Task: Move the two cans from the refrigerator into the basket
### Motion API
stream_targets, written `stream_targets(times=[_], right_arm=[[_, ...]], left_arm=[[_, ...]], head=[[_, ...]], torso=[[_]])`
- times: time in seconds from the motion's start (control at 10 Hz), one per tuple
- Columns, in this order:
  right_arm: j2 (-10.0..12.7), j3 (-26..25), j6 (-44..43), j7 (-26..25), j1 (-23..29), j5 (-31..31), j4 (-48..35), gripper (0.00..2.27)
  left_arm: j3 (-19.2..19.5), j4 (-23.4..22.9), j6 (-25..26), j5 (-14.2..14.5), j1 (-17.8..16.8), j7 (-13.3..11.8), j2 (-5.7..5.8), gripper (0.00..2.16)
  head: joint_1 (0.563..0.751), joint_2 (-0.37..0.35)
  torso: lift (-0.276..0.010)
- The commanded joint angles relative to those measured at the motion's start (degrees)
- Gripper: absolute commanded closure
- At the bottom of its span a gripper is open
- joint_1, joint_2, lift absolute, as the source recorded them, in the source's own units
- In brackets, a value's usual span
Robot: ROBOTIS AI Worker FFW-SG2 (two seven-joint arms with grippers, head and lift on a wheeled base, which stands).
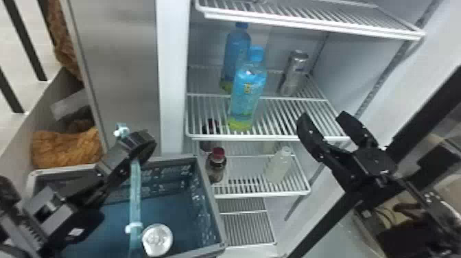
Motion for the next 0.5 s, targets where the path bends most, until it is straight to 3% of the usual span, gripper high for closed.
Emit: stream_targets(times=[0.0, 0.4], right_arm=[[-0.01, -0.92, -0.43, -0.11, -1.53, 0.87, 1.71, 0.1], [-0.01, -1.83, -0.57, -0.64, -8.28, 2.7, 8.46, 0.1]], left_arm=[[-0.19, 0.05, 0.0, -0.08, -0.25, 0.0, 0.0, 1.2], [-0.54, 0.33, 0.28, -0.2, -0.95, 0.0, 0.09, 1.2]], head=[[0.695, -0.242], [0.674, -0.285]], torso=[[-0.035], [-0.035]])
